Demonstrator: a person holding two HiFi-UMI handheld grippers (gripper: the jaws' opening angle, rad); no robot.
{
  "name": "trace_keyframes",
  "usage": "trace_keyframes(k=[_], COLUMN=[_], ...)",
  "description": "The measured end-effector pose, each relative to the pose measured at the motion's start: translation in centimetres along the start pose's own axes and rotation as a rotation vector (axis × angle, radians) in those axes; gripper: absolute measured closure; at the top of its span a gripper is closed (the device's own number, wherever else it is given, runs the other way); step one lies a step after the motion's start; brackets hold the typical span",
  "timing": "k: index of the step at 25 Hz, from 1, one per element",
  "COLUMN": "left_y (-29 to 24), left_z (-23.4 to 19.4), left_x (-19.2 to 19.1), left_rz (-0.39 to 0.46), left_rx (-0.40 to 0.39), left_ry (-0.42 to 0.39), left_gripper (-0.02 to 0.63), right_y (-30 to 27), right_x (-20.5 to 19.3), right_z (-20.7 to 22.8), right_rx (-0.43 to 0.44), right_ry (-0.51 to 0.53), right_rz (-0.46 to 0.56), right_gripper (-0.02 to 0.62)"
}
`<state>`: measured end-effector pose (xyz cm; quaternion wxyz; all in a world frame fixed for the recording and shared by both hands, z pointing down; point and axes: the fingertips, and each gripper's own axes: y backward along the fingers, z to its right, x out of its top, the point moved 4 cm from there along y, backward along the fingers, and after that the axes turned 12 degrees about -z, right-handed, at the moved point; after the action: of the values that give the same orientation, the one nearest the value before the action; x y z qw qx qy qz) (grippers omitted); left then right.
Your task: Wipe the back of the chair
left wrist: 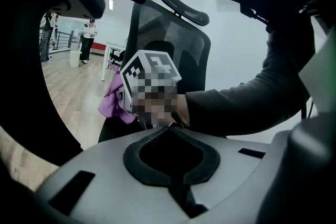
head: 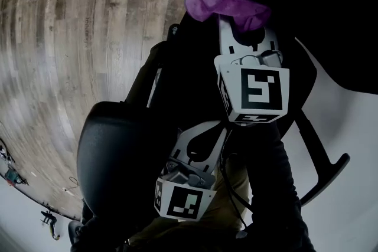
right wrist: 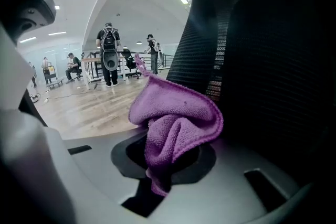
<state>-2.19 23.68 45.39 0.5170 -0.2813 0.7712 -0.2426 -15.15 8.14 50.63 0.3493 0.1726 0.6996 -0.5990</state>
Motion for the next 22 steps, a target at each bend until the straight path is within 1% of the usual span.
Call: trace_keyframes(k=[3,7,13,22], left_y=[0.2,0.4,0.5,-0.2], left_z=[-0.5,-0.7,-1.8,-1.4], left_x=[-0.4,-0.9,-1.3,-0.5], left_rz=[-0.019,-0.053,-0.072,-0.081], left_rx=[0.000,-0.015,-0.001,-0.010], left_ry=[-0.009,-0.023,-0.019,-0.043], left_gripper=[0.606,0.606,0.606,0.606], right_y=[-1.1,-3.0,-4.7,-4.4], right_x=[-0.3,-1.1,-1.7,-2.4], right_z=[-0.8,-1.4,-1.6,0.3], right_rx=[0.018,0.044,0.064,0.040], right_ry=[0.011,0.015,-0.030,-0.045], right_rz=[-0.004,-0.042,-0.058,-0.063], right_gripper=[0.532,0.532,0.532,0.532])
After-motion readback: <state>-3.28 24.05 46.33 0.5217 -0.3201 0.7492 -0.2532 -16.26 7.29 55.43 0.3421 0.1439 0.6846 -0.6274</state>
